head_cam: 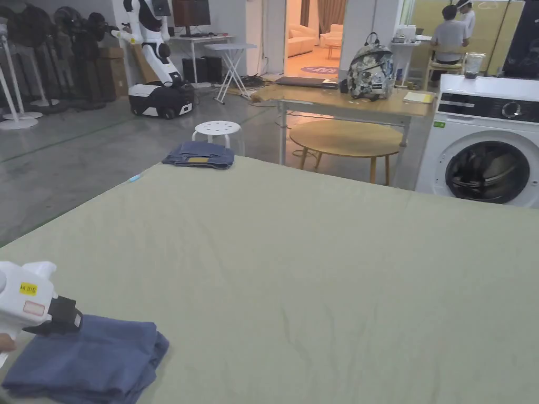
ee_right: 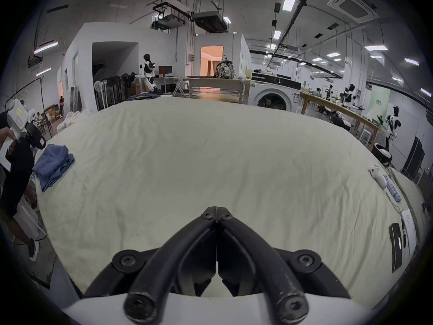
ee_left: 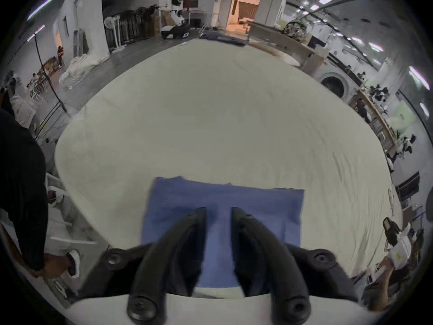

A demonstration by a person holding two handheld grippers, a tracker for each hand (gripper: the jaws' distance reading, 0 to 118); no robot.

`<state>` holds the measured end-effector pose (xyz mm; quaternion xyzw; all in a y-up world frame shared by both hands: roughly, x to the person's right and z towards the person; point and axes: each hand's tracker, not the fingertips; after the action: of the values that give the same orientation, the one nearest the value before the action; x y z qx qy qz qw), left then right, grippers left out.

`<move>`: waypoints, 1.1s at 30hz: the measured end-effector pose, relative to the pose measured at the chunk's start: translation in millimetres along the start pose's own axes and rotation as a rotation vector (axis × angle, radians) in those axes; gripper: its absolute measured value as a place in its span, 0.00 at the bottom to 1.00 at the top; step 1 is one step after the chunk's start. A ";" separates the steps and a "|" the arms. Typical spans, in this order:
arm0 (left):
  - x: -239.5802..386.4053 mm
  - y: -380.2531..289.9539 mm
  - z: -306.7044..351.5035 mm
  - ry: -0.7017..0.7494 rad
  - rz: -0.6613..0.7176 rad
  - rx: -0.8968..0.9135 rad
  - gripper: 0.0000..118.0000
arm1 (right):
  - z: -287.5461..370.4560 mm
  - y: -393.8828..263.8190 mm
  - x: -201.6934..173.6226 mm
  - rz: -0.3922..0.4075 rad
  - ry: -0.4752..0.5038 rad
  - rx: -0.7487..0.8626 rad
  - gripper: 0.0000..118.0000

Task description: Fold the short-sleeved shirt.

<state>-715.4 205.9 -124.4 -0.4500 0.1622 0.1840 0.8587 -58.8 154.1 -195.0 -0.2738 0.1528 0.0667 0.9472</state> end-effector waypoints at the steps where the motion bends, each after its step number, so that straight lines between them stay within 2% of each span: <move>1: 6.3 -3.3 -0.3 -0.001 -0.007 0.029 0.05 | 1.4 0.5 1.5 -0.004 -0.001 0.005 0.00; 2: 12.4 -6.4 -0.3 0.004 -0.018 0.062 0.01 | 2.3 1.2 2.9 -0.005 -0.002 0.010 0.00; 4: 52.1 -23.0 9.3 0.039 -0.078 0.159 0.00 | 4.5 3.3 7.0 -0.013 -0.007 0.020 0.00; 8: 106.2 -46.6 27.9 -0.040 -0.070 0.277 0.00 | 10.3 7.2 16.7 -0.030 -0.024 0.049 0.00; 15: 235.8 -96.6 46.8 -0.033 -0.276 0.494 0.00 | 22.1 22.1 40.2 -0.081 -0.062 0.119 0.00; 23: 358.1 -145.7 51.9 -0.082 -0.319 0.716 0.00 | 43.1 42.1 69.9 -0.112 -0.133 0.230 0.00; 33: 420.9 -160.5 56.1 -0.103 -0.339 0.869 0.00 | 54.0 55.0 94.8 -0.126 -0.200 0.368 0.00</move>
<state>-264.7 239.5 -166.4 -0.0591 0.1057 -0.0220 0.9924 32.9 233.5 -209.9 -0.0975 0.0505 0.0053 0.9939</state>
